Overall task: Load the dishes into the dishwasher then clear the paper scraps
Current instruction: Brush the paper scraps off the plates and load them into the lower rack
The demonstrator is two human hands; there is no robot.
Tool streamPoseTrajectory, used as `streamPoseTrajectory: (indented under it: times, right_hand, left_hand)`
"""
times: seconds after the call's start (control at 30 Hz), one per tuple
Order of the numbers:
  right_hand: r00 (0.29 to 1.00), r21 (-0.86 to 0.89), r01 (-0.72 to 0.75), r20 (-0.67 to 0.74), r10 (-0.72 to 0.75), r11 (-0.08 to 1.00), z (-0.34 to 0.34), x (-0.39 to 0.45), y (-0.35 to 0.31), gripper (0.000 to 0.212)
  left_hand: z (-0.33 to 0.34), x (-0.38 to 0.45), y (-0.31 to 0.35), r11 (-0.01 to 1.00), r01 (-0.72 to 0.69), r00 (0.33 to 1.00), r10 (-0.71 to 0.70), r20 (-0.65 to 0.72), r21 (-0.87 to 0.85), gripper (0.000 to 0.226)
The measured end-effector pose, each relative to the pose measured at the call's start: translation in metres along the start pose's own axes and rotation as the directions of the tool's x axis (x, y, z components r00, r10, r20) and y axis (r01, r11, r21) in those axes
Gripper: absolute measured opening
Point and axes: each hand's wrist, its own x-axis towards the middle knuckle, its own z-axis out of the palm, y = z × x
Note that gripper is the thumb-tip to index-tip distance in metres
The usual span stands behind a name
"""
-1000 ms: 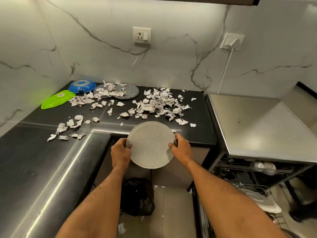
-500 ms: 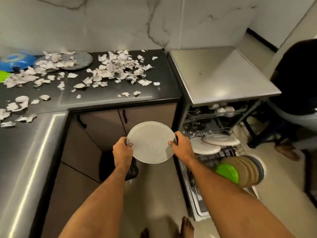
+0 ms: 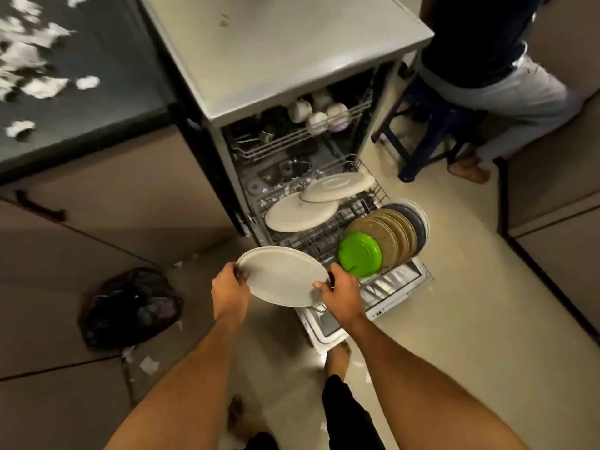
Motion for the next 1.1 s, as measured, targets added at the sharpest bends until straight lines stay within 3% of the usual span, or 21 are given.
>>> streamPoseTrajectory:
  times: [0.23,0.5,0.77,1.1]
  right_hand:
    - [0.989,0.093,-0.126,-0.068,0.133,0.988,-0.017,0.032,0.122,0.015]
    - [0.955,0.183,-0.190,-0.195,0.225,0.965,-0.005,0.075,0.207,0.011]
    - [0.893,0.279,-0.190,-0.348,0.284,0.941,0.007,0.127,0.245,0.015]
    - [0.892,0.277,-0.190,-0.352,0.283,0.942,0.005,0.166,0.256,0.018]
  left_hand:
    - [0.140,0.025,0.027,0.995,-0.063,0.992,0.054,0.112,0.078,0.018]
    - [0.244,0.071,0.049,0.951,-0.237,0.961,0.199,0.194,0.200,0.024]
    - [0.321,0.131,0.088,0.882,-0.416,0.893,0.351,0.283,0.220,0.034]
    - [0.363,0.169,0.099,0.905,-0.406,0.876,0.346,0.337,0.125,0.031]
